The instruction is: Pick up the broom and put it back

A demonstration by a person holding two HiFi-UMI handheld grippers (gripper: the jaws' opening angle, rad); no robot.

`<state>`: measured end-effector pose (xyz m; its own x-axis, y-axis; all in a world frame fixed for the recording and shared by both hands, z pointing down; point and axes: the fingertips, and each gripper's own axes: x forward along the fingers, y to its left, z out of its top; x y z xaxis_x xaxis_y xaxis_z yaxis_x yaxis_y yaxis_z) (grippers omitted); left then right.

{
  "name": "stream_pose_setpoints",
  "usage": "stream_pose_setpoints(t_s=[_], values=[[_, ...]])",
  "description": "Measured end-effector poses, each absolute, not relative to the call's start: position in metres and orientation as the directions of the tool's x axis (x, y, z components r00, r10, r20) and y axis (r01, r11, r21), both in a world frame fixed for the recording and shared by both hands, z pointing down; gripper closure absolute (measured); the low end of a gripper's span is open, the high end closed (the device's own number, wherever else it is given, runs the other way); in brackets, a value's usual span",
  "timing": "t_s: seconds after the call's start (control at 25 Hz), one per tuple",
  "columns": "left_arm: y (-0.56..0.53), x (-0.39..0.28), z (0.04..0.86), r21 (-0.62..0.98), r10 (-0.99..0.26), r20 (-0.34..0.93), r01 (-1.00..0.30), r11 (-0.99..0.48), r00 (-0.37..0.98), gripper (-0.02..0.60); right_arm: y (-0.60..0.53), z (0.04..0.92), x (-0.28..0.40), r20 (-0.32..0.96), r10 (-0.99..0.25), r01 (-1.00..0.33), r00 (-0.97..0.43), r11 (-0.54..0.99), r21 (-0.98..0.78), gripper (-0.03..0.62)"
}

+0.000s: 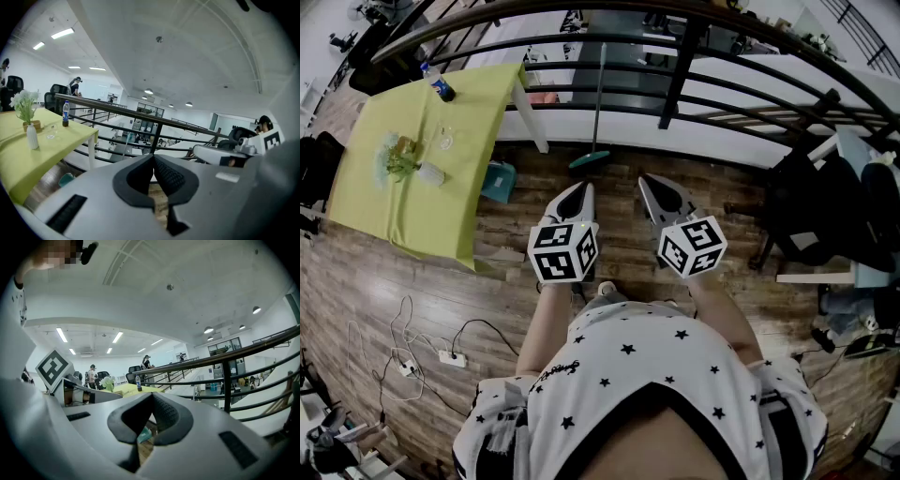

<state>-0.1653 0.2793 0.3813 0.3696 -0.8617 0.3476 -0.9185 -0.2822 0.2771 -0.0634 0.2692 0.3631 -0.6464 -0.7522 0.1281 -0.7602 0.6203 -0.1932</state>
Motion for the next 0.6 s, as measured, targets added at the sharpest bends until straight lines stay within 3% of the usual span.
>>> stream_pose_setpoints(t_s=[0.6], values=[[0.295, -0.157, 0.37, 0.271, -0.868, 0.317, -0.913, -0.304, 0.383, 0.569, 0.292, 0.36, -0.066, 0.103, -0.748, -0.75, -0.656, 0.631, -0.196, 0.602]])
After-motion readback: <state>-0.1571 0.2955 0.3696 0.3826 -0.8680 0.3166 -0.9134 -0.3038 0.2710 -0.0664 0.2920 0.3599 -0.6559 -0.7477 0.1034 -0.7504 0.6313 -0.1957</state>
